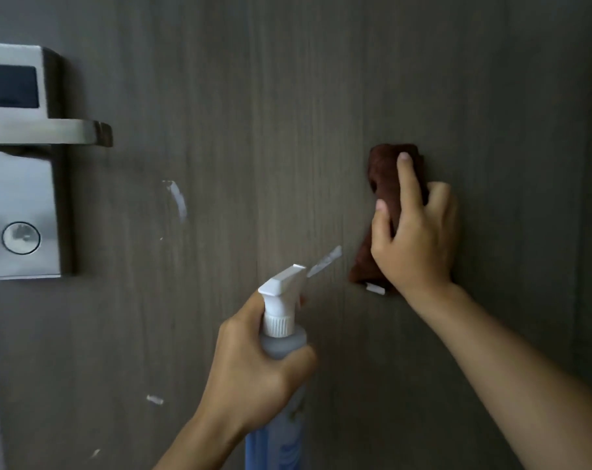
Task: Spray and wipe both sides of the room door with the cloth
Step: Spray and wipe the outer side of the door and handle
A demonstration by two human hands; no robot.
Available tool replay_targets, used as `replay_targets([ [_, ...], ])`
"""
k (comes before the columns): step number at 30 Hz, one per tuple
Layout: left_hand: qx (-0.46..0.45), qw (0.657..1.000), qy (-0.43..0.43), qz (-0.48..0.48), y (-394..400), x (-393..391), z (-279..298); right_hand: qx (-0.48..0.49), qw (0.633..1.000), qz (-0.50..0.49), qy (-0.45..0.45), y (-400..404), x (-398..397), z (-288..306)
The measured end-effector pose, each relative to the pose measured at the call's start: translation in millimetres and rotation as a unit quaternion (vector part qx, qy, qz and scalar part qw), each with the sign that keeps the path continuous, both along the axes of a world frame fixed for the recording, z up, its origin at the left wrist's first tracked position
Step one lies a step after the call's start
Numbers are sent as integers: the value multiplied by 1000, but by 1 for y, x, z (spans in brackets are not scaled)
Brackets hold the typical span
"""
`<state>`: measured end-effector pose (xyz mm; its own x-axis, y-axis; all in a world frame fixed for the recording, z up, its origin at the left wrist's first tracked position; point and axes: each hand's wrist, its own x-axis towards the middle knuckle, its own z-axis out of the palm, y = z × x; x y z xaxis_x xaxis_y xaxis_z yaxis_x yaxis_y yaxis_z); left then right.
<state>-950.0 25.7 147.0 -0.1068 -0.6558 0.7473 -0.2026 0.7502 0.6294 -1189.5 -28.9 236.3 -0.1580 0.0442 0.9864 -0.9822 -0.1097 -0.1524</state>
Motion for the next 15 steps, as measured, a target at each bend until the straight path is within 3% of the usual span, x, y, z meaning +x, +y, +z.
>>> replay_targets([
  [7, 9, 999, -10, -51, 4, 4, 7, -3, 998, 48, 47, 4, -2, -20],
  [11, 13, 998, 11, -60, 8, 8, 9, -4, 992, 125, 35, 15, -11, -29],
  [15, 10, 998, 35, -48, 9, 24, 10, 8, 993, 114, 41, 19, -23, -23],
])
